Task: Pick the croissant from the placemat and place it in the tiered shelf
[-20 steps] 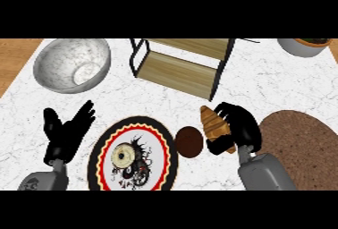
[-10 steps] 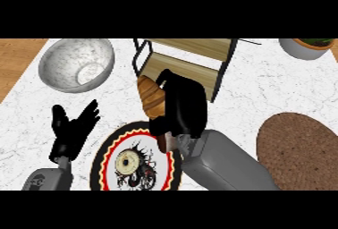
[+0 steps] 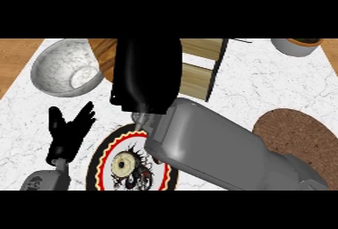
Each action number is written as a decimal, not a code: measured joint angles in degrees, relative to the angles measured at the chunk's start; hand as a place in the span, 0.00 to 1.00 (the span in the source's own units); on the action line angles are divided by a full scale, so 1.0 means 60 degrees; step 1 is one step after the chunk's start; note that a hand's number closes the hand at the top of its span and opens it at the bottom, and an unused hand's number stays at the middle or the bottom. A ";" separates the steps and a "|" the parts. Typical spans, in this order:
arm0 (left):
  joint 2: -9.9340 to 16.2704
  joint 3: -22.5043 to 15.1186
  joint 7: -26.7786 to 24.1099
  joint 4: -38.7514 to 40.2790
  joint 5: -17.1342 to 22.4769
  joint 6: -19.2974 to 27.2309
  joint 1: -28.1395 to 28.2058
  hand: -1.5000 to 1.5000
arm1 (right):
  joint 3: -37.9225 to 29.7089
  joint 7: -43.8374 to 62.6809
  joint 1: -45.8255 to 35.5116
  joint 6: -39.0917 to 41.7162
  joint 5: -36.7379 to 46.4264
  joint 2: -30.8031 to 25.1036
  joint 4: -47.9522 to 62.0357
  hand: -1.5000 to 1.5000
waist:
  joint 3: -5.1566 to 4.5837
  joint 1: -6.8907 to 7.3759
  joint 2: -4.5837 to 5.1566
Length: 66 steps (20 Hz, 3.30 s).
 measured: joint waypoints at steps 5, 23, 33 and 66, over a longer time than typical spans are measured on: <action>0.0014 0.0063 0.0122 -0.0087 0.0045 0.0019 -0.0027 0.50 | -0.0812 0.0187 -0.1625 0.0136 -0.0179 0.0003 0.1010 1.00 | 0.0000 -0.0125 0.0035; 0.0145 0.0455 -0.0103 -0.0314 0.0248 -0.0121 0.0303 0.50 | -0.4079 -0.1148 -0.4871 0.0234 -0.0453 -0.0064 0.5827 1.00 | 0.0022 -0.0466 0.0162; 0.0012 0.0425 -0.0077 -0.0260 0.0093 -0.0019 0.0151 0.50 | -0.4720 -0.2291 -0.4987 -0.0338 -0.0235 -0.0164 0.7983 1.00 | 0.0028 -0.0478 0.0204; -0.0122 0.0526 -0.0397 -0.0247 -0.0063 -0.0146 0.0249 0.50 | -0.6760 -0.4268 -0.5157 -0.4090 -0.0782 -0.0490 0.9438 0.00 | 0.0042 -0.0431 0.0218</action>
